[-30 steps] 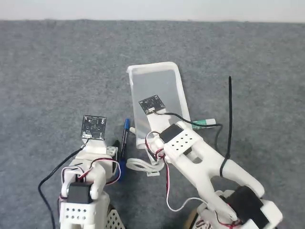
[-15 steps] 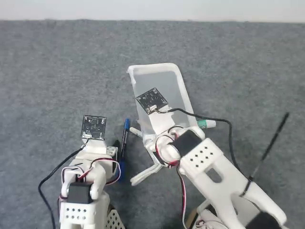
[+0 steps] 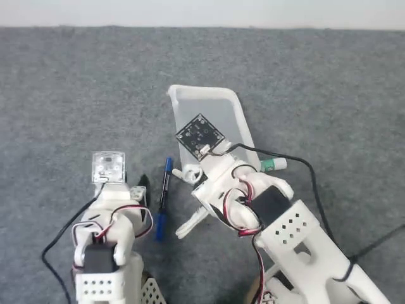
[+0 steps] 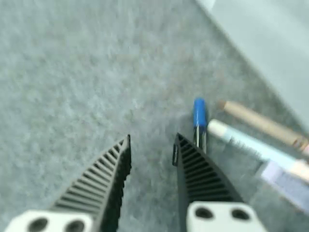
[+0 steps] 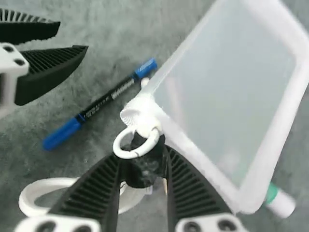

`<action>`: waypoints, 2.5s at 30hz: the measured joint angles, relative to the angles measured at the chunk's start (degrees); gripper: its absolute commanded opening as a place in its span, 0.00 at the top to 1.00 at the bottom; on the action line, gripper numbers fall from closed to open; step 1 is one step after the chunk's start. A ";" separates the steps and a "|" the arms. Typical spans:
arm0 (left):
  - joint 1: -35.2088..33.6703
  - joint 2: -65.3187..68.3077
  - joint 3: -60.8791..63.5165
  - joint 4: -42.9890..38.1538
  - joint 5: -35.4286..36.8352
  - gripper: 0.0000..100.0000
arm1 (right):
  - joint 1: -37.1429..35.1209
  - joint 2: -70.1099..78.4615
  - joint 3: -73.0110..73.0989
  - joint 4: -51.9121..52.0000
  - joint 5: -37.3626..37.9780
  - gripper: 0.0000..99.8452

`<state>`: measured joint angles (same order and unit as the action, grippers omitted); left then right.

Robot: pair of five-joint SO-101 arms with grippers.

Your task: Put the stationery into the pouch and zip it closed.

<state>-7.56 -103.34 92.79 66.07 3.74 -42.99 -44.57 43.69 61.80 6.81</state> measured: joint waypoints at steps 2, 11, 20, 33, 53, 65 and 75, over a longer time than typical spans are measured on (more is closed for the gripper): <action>0.18 0.00 -3.25 0.00 0.00 0.86 | 0.00 -0.62 0.09 -2.11 2.29 0.99; 0.18 0.00 -10.46 -9.76 0.00 0.87 | 0.00 -3.16 0.09 -7.56 4.57 0.99; 0.18 0.00 -10.46 -20.84 2.37 0.87 | -0.09 -6.95 6.24 -12.57 4.66 0.99; 0.26 0.00 -15.30 -18.29 4.92 0.86 | 3.43 -14.24 17.93 -29.01 -0.18 0.99; 11.52 0.00 -17.93 -8.53 4.92 0.75 | 5.63 -14.42 19.16 -29.80 -2.29 0.99; 16.97 0.00 -14.33 -8.53 3.16 0.75 | 5.63 -14.42 19.16 -28.57 -2.29 0.99; 17.76 0.00 -12.66 -8.53 1.93 0.75 | 5.63 -14.42 19.16 -27.52 -2.29 0.99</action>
<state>10.20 -103.34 80.13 57.54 5.67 -37.36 -58.99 62.86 34.29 4.53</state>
